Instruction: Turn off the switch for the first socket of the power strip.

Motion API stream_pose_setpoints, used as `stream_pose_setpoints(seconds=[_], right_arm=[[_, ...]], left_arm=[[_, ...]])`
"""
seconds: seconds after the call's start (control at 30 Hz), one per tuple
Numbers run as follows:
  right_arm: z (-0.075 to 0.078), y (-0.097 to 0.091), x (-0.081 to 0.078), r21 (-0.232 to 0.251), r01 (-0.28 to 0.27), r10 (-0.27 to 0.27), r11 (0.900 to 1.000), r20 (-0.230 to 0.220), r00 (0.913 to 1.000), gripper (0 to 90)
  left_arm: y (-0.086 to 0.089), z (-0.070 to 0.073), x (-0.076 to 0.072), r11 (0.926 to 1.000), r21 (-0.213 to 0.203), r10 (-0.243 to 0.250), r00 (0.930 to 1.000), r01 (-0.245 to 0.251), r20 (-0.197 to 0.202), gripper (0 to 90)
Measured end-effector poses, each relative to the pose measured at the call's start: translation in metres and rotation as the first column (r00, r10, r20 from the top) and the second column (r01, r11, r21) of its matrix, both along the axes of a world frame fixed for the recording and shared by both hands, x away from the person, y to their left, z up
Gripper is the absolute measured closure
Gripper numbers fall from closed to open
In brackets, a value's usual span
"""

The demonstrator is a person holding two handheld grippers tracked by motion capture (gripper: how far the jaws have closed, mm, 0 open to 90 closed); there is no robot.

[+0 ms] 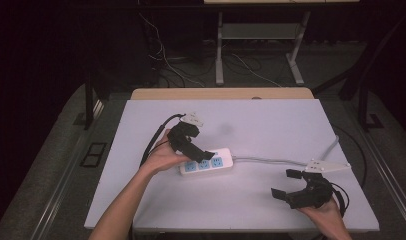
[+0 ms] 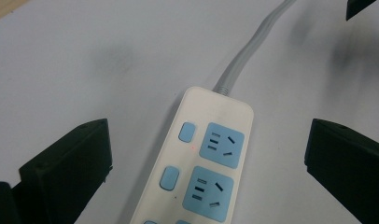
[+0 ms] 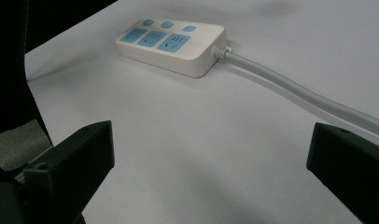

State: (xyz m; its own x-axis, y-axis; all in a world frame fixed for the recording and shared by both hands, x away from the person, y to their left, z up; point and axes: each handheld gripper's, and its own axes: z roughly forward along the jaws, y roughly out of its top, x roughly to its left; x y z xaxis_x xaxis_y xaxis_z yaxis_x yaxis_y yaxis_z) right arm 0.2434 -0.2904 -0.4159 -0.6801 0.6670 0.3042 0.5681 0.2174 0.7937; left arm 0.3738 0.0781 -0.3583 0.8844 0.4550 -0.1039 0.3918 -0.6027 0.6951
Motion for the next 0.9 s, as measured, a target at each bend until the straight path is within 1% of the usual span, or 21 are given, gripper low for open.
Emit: stream_pose_setpoints(seconds=[0.37, 0.5, 0.53, 0.63, 0.73, 0.83, 0.9], right_arm=[[0.0, -0.001, 0.0, 0.0, -0.001, 0.001, 1.0, 0.0, 1.0, 0.6], [0.0, -0.001, 0.0, -0.001, -0.001, 0.001, 1.0, -0.001, 1.0, 0.6], [0.0, -0.001, 0.0, -0.001, -0.001, 0.001, 1.0, -0.001, 1.0, 0.6], [0.0, -0.001, 0.001, -0.002, -0.002, 0.002, 1.0, -0.001, 1.0, 0.6], [0.0, -0.001, 0.001, -0.003, -0.002, 0.002, 1.0, -0.003, 1.0, 0.6], [-0.001, -0.001, 0.001, -0.005, -0.003, 0.003, 1.0, -0.005, 1.0, 0.6], [-0.001, -0.001, 0.001, -0.005, -0.003, 0.003, 1.0, -0.005, 1.0, 0.6]], left_arm=[[-0.009, -0.001, 0.008, 0.9998, 0.017, -0.005, 1.0, 0.005, -0.002, 0.1], [-0.012, -0.002, 0.01, 0.9999, 0.015, -0.005, 1.0, 0.005, -0.003, 1.9], [-0.013, -0.002, 0.011, 0.9997, 0.021, -0.01, 0.9999, 0.01, -0.001, 2.7], [-0.015, -0.003, 0.012, 0.9997, 0.02, -0.015, 0.9999, 0.015, -0.002, 6.6], [-0.017, -0.005, 0.012, 0.9997, 0.016, -0.016, 0.9999, 0.016, 0.0, 13.8], [-0.018, -0.006, 0.014, 0.9995, 0.019, -0.027, 0.9995, 0.027, -0.016, 18.4], [-0.019, -0.008, 0.015, 0.9992, 0.023, -0.034, 0.9993, 0.034, -0.018, 21.6]])
